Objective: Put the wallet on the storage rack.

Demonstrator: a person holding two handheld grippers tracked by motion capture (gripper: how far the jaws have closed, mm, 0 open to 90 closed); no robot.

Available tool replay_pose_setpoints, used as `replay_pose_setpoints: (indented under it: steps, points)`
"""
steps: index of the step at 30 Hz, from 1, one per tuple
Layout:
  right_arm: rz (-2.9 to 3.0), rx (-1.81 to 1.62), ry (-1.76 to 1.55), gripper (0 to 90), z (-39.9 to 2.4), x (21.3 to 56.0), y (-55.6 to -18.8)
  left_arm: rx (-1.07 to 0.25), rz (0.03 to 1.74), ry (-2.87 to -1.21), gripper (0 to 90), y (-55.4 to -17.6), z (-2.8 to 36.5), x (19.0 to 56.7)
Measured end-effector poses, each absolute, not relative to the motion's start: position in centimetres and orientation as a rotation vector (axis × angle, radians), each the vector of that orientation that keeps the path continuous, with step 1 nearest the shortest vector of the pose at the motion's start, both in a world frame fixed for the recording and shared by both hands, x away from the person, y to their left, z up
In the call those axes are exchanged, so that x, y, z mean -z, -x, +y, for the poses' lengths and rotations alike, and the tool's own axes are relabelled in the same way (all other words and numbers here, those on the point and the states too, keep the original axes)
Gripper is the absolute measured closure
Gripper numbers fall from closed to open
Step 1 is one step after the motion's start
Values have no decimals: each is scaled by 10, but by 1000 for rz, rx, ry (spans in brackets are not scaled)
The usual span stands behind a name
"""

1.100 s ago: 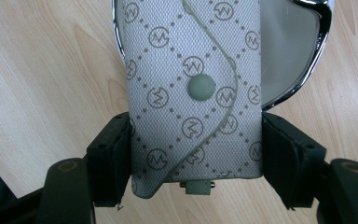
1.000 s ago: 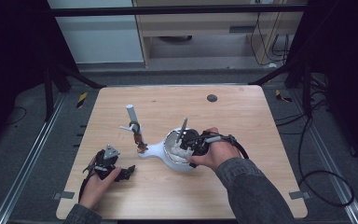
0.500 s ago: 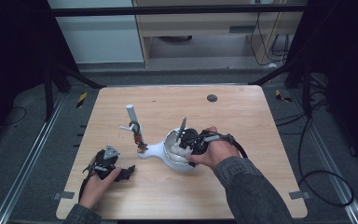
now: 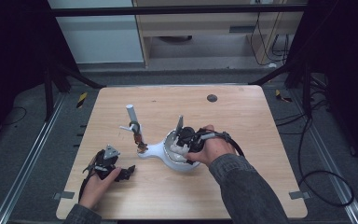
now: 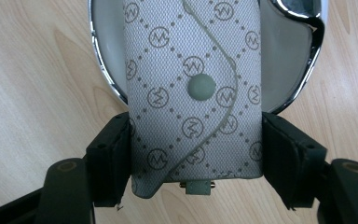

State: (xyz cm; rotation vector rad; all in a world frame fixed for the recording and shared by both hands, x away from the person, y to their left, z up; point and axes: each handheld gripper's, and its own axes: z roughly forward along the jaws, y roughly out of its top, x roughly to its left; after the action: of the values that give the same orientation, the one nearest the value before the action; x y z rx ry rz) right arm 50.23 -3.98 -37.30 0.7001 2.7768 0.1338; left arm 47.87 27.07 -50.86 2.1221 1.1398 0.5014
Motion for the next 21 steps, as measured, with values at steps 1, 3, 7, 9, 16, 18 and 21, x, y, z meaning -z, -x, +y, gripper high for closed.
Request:
replay_pose_setpoints:
  steps: [1, 3, 7, 9, 16, 18, 21]
  points:
    - [2774, -131, -708, 313, -40, 373, -503, -501, 1140, -2122, 0, -479, 271, 509]
    - [2771, -136, -724, 312, -39, 374, -505, -501, 1139, -2122, 0, -479, 271, 509]
    - [2772, -130, -716, 312, -39, 376, -508, -501, 1139, -2123, 0, -479, 271, 509]
    - [2772, -129, -714, 311, -38, 376, -509, -501, 1139, -2122, 0, -479, 271, 509]
    - [2780, -132, -708, 309, -32, 379, -511, -501, 1138, -2123, 0, -479, 271, 509]
    - [2779, -137, -708, 307, -31, 379, -512, -501, 1138, -2123, 0, -479, 271, 509]
    - [2769, -191, -723, 260, -29, 380, -513, -500, 1138, -2123, 0, -479, 271, 509]
